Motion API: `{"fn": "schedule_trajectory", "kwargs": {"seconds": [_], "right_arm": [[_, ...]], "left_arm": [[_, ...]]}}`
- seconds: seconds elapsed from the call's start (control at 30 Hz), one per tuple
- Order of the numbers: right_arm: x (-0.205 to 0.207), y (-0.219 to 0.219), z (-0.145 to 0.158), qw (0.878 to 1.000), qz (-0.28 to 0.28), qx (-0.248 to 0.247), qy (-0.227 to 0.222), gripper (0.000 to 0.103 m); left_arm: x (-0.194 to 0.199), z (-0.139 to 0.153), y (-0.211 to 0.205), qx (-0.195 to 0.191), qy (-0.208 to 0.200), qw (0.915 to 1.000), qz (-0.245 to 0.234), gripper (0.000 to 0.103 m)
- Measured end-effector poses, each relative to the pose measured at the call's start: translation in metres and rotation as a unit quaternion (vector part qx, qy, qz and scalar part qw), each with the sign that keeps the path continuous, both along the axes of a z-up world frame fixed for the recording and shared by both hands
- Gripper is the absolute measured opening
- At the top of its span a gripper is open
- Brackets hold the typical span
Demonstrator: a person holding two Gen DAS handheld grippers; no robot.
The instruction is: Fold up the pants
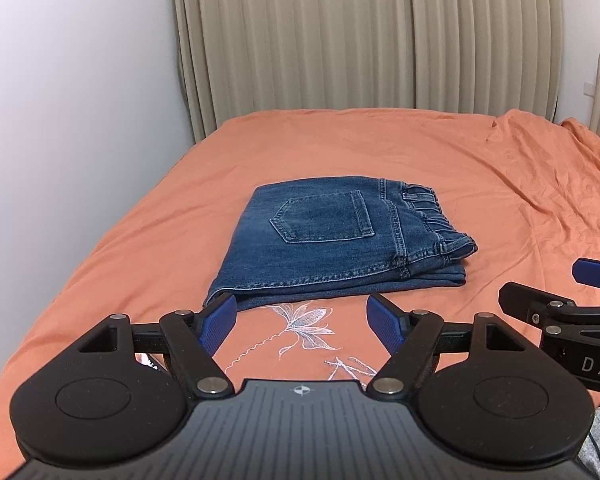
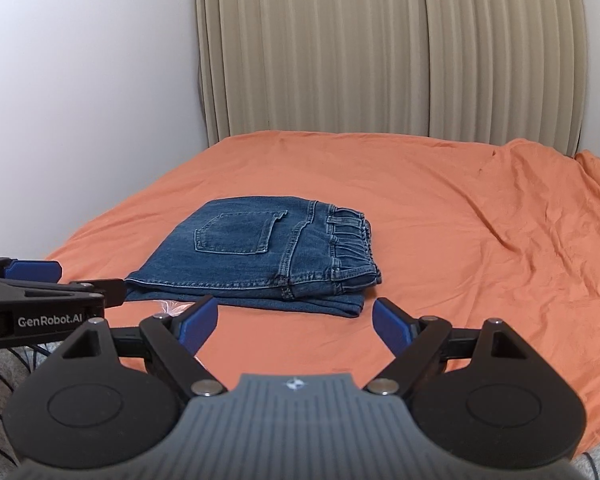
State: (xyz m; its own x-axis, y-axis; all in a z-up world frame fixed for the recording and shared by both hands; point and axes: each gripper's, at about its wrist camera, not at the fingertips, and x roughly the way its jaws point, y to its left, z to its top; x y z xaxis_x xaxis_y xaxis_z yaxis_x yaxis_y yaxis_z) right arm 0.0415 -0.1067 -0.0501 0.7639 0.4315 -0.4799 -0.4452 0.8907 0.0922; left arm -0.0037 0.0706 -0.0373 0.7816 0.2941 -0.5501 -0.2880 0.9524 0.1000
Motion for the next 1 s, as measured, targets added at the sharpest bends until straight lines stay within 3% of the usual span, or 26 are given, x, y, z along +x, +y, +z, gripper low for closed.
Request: {"fn": "schedule_trajectory", "kwargs": {"seconds": [1.0], "right_arm": [[-0.003,-0.015,0.001,1.0,-0.006,0.015,-0.007,0.081]], "left_arm": [[0.001,0.003,-0.013,0.014,0.011,0.9998,-0.005,0.087]]}}
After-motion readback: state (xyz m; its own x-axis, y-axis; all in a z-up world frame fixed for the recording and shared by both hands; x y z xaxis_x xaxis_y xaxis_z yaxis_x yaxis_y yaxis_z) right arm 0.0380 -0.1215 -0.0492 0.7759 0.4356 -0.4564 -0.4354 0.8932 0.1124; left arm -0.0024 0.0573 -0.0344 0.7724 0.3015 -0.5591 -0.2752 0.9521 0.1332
